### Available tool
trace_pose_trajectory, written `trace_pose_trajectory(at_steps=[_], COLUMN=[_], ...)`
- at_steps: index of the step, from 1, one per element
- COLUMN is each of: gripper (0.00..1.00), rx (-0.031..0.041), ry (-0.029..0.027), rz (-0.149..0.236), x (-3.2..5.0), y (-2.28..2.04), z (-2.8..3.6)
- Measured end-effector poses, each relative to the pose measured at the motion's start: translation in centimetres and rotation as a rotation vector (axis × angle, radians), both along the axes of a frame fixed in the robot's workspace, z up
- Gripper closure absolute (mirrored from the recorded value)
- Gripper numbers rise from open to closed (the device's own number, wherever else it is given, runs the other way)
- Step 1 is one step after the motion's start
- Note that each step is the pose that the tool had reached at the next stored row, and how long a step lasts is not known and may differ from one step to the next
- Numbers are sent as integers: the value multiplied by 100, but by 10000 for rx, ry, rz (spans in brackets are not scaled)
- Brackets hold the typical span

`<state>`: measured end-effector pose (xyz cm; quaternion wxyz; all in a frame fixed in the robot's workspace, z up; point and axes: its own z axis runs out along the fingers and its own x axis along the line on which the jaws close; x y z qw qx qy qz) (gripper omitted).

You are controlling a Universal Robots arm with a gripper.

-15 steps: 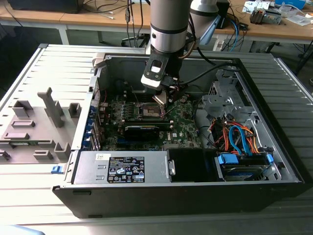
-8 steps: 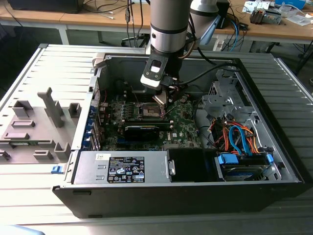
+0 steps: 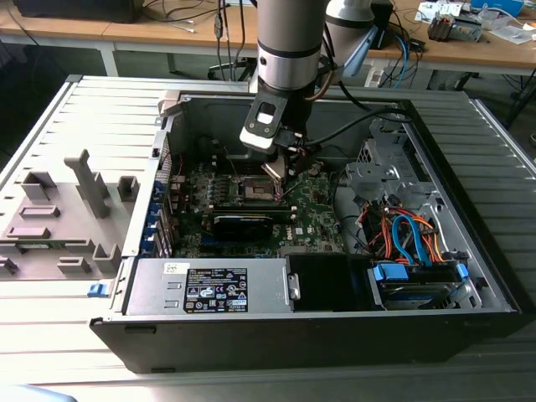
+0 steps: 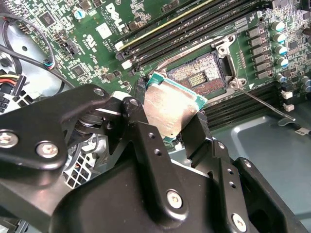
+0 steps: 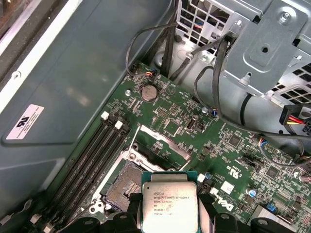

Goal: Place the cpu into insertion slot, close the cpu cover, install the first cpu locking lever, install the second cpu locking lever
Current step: 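Place the cpu into insertion slot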

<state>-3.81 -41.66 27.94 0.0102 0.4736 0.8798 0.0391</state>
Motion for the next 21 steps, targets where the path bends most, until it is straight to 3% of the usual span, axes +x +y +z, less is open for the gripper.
trace_pose_trajectory(at_steps=[6, 19, 20, 21], gripper=[45, 45, 45, 45], rx=[0, -1, -12, -139], ry=[0, 0, -1, 1], rz=[-289, -467, -486, -515], x=[0, 0, 0, 0], y=[0, 0, 0, 0], z=[-1, -2, -3, -2])
